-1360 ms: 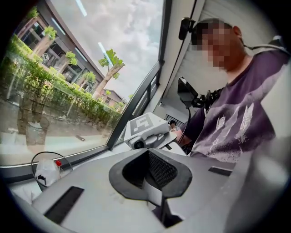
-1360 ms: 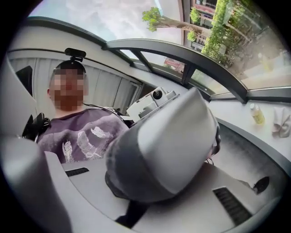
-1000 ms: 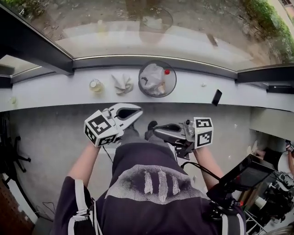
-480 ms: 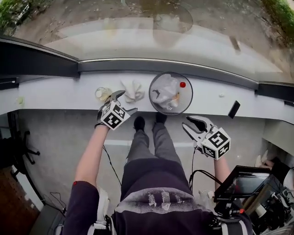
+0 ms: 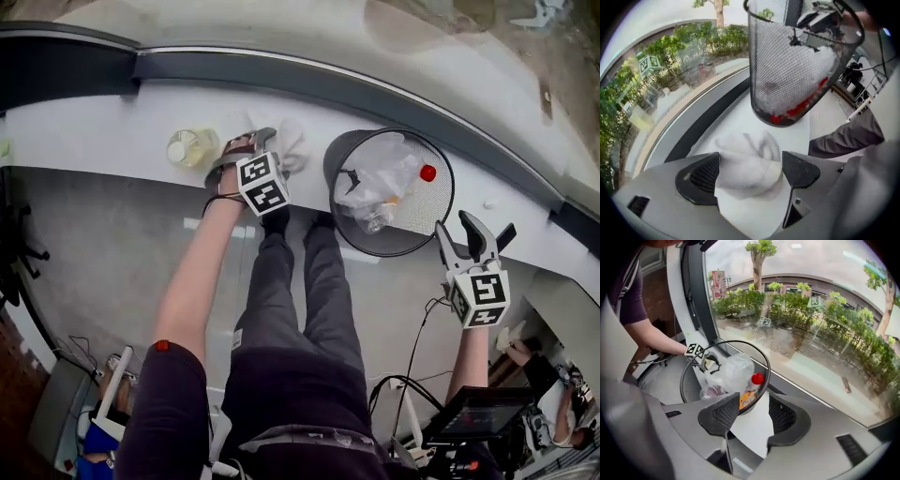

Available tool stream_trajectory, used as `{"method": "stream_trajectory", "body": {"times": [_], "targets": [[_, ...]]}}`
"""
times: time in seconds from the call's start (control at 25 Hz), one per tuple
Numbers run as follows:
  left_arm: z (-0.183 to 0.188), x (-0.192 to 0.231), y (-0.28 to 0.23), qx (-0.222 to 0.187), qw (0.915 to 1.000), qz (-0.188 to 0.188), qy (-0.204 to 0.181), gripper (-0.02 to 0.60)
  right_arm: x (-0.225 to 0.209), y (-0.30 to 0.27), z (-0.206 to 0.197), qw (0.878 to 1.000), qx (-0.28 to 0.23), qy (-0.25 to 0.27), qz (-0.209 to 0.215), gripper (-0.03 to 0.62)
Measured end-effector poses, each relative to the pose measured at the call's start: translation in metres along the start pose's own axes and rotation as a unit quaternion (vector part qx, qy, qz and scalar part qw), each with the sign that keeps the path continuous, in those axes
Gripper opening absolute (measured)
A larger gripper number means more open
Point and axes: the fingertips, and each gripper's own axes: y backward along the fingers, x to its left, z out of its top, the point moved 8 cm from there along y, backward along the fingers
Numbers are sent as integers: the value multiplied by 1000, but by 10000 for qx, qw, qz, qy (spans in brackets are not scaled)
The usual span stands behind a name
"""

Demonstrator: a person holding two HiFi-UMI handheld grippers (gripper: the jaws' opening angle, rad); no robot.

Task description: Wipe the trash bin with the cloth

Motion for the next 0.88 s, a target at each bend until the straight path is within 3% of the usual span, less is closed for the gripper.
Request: {"method": "stream_trajectory", "body": {"times": [0.16,0.28,0.36,0.44,0.48,0.56,0.64,0.68,0.8,0.88], "targets": [[-9,4,-31,-266,9990,1,346,397,-10,-13,-10,9953,-383,-873,156,192],[-11,-1,-38,-373,9984,-1,420,373,-10,-20,-12,9897,-369,-1293,489,190],[-13,-1,-40,-444,9976,70,531,326,-9,-27,-15,9815,-324,-1759,682,162],[-16,1,-39,-519,9957,159,750,228,-13,-30,-18,9668,-377,-2424,715,119],[-17,2,-37,-596,9940,133,912,167,-15,-30,-19,9595,-401,-2701,691,110],[-16,2,-32,-872,9877,-106,1297,132,-18,-28,-19,9481,-413,-3096,590,91],[-20,3,-19,-1240,9744,-498,1806,115,-12,-32,-18,9383,-428,-3395,506,77],[-24,4,-7,-1457,9635,-697,2134,110,-6,-35,-19,9337,-425,-3523,482,69],[-8,17,33,-2545,9178,-925,2905,107,-5,-34,-20,9173,-466,-3918,534,55],[16,28,63,-3429,8864,-984,2949,107,-11,-28,-28,9005,-442,-4298,492,55]]}}
